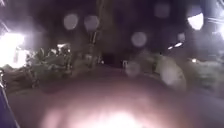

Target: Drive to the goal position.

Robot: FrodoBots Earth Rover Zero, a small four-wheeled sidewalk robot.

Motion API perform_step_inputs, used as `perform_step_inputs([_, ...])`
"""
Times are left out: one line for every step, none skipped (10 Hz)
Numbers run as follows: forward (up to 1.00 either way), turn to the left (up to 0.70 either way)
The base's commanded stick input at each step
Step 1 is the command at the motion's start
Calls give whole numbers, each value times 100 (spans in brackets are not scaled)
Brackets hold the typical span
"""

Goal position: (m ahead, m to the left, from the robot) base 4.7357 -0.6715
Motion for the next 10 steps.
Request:
perform_step_inputs([50, 0])
perform_step_inputs([50, 0])
perform_step_inputs([50, 0])
perform_step_inputs([50, 0])
perform_step_inputs([50, 0])
perform_step_inputs([50, 0])
perform_step_inputs([50, 0])
perform_step_inputs([50, 0])
perform_step_inputs([50, 0])
perform_step_inputs([50, 0])
